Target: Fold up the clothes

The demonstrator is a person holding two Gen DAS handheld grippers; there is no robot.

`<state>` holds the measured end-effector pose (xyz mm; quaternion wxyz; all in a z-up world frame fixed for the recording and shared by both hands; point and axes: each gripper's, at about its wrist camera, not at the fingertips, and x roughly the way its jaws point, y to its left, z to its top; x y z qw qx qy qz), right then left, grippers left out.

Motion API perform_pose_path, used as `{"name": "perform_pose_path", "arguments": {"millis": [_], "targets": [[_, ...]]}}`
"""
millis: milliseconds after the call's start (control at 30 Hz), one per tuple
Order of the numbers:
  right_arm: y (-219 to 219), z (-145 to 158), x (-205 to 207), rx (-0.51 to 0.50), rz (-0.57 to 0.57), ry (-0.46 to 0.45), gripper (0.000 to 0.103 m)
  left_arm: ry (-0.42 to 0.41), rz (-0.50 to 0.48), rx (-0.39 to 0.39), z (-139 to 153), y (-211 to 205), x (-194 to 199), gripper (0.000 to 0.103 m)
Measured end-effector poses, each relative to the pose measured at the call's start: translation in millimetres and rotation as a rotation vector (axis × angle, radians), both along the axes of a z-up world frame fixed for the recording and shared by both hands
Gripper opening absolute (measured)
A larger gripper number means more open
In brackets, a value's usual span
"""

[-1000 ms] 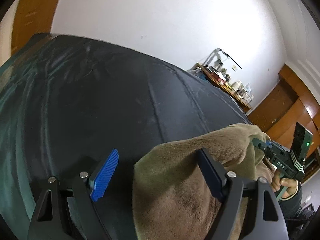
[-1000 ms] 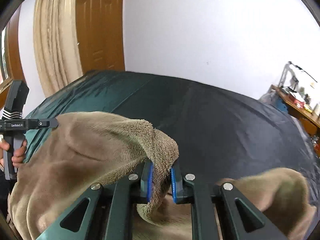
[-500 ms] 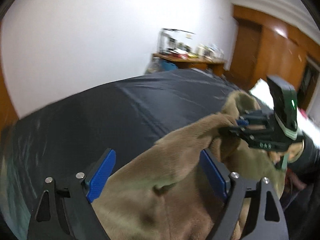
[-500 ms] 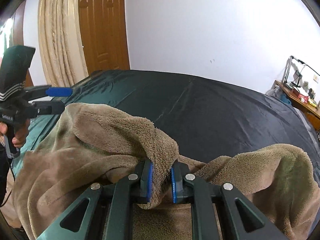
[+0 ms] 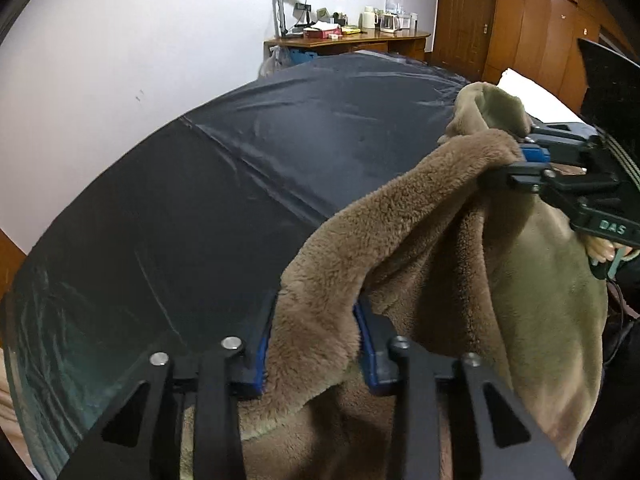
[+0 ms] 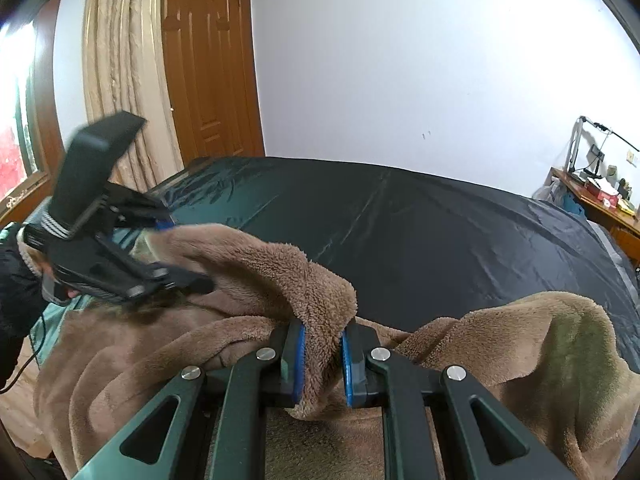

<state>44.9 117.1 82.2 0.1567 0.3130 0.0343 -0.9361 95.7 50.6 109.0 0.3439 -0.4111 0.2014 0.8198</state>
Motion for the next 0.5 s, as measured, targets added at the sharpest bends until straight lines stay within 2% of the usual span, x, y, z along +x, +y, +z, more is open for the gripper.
{"name": "perform_pose_path", "arguments": {"millis": [67,200,267,333,367,433,467,500], "targets": [[-1.3,1.1,3.7,0.009,0.002,0.011,0.015,0.034,0.012,-0.005,2.3,0.5,6.0,0.029],[-0.6,4.0,10.5,0.000,0.018,0.032,0.016,0.150,0.095,0.005,14.9,-6.6,19.4,0.029],[1.8,6.6,13.5,-0.018,0.032,0.039,0.021,0.206,0.173,0.039,23.9,-17.7,24.5,0.029],[4.4,9.8,21.1,-0.020,0.051,0.064,0.026,0.270,0.297,0.057,31.1,-33.9,26.6,0.029],[5.8,12.0,28.2,-0.010,0.063,0.089,0.031,0.292,0.349,0.067,33.6,-41.8,27.1,0.028],[12.6,14.9,41.4,-0.009,0.076,0.123,0.055,0.277,0.402,0.126,35.7,-59.4,27.4,0.028],[17.8,16.3,48.4,-0.012,0.076,0.138,0.073,0.262,0.424,0.160,36.1,-68.4,27.6,0.028],[25.3,17.6,55.4,-0.012,0.068,0.152,0.077,0.249,0.445,0.192,36.6,-77.2,28.1,0.027]]}}
